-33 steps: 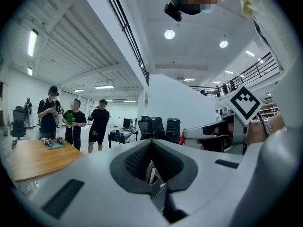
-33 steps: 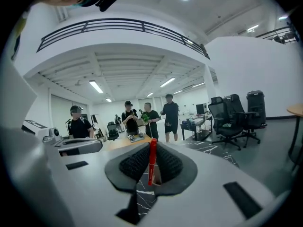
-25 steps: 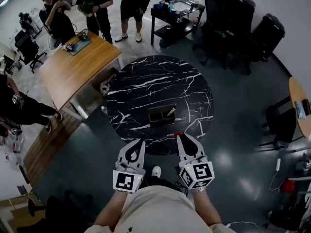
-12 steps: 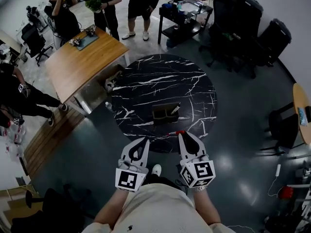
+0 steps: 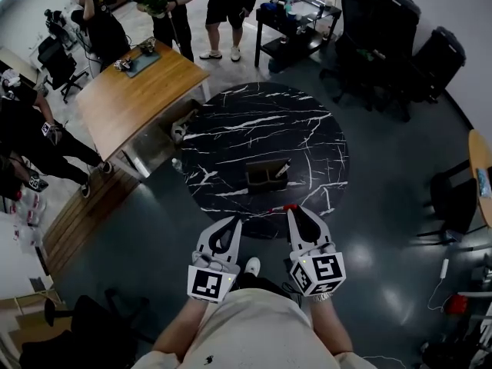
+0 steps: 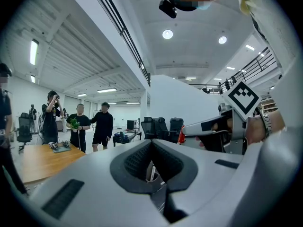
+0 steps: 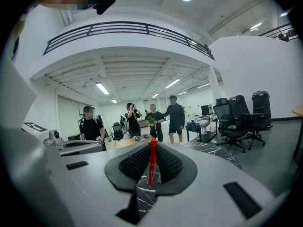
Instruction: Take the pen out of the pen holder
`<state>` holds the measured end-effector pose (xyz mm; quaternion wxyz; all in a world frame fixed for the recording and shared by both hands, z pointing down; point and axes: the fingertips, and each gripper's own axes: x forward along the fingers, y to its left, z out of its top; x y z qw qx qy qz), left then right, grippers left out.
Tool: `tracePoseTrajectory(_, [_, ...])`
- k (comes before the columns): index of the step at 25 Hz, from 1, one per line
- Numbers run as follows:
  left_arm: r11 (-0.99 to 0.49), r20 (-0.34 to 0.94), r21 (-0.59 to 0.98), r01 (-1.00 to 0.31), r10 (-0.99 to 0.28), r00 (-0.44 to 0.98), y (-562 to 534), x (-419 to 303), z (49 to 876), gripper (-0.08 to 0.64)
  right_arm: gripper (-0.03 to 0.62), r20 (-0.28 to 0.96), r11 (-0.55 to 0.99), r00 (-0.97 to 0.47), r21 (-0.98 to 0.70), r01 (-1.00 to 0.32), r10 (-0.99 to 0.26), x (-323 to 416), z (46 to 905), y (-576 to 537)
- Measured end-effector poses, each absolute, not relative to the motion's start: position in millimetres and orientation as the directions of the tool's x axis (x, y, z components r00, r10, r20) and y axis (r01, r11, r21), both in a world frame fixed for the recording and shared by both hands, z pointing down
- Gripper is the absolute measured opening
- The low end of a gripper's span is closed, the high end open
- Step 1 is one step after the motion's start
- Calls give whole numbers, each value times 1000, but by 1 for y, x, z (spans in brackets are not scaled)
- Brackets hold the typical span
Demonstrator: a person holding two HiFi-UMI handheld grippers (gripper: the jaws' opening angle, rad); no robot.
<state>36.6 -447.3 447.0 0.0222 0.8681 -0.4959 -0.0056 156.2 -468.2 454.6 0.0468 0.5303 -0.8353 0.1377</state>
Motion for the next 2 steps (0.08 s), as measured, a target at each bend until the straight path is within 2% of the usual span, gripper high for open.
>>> tracePoseTrajectory(2, [-507, 11, 46, -860, -861, 508, -447, 37, 449, 11, 57, 222, 397, -431, -180, -900, -875, 157, 456, -469])
